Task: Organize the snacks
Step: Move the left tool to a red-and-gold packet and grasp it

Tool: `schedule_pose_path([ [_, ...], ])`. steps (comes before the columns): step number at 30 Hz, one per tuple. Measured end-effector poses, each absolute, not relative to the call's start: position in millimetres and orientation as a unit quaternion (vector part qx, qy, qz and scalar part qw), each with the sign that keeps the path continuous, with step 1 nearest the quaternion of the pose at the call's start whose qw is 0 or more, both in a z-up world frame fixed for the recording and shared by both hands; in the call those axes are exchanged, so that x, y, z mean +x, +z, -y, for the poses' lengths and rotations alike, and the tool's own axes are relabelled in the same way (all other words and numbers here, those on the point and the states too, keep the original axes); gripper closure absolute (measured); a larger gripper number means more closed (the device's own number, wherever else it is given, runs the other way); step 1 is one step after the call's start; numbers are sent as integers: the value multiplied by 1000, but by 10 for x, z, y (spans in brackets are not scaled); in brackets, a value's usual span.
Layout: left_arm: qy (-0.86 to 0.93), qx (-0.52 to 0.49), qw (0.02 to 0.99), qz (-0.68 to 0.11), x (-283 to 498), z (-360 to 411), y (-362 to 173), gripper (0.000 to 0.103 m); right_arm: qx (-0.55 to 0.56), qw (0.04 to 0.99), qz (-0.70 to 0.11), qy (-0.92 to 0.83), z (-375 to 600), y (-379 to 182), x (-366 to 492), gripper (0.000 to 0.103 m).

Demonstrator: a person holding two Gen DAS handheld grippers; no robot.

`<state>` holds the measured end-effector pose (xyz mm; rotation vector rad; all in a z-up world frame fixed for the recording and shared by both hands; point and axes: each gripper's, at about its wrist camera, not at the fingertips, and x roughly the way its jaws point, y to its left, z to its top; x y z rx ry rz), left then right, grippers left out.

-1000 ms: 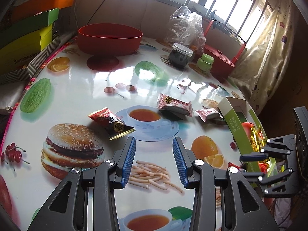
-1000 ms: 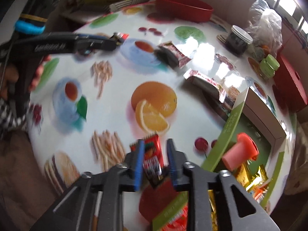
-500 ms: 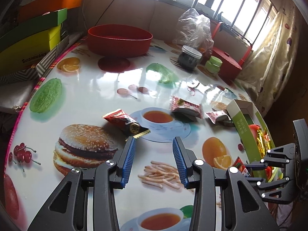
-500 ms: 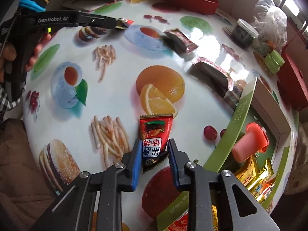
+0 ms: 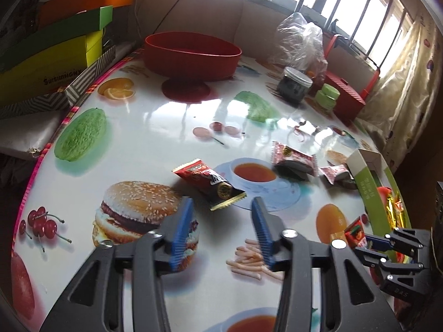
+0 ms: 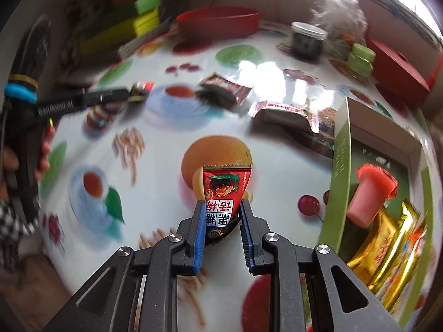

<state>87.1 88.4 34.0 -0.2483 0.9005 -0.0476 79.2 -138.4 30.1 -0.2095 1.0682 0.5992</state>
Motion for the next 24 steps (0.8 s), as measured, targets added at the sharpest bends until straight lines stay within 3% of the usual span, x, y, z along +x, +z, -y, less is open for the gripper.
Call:
schedule_pose_path([
  [9,-2,-135,886,-444,1147,-940,260,49,-49,835,-486,255,1394,304,739,81],
  [24,29,-69,888,-454,1269,-761,175,50,-29,851,-471,231,1555,360,666,81],
])
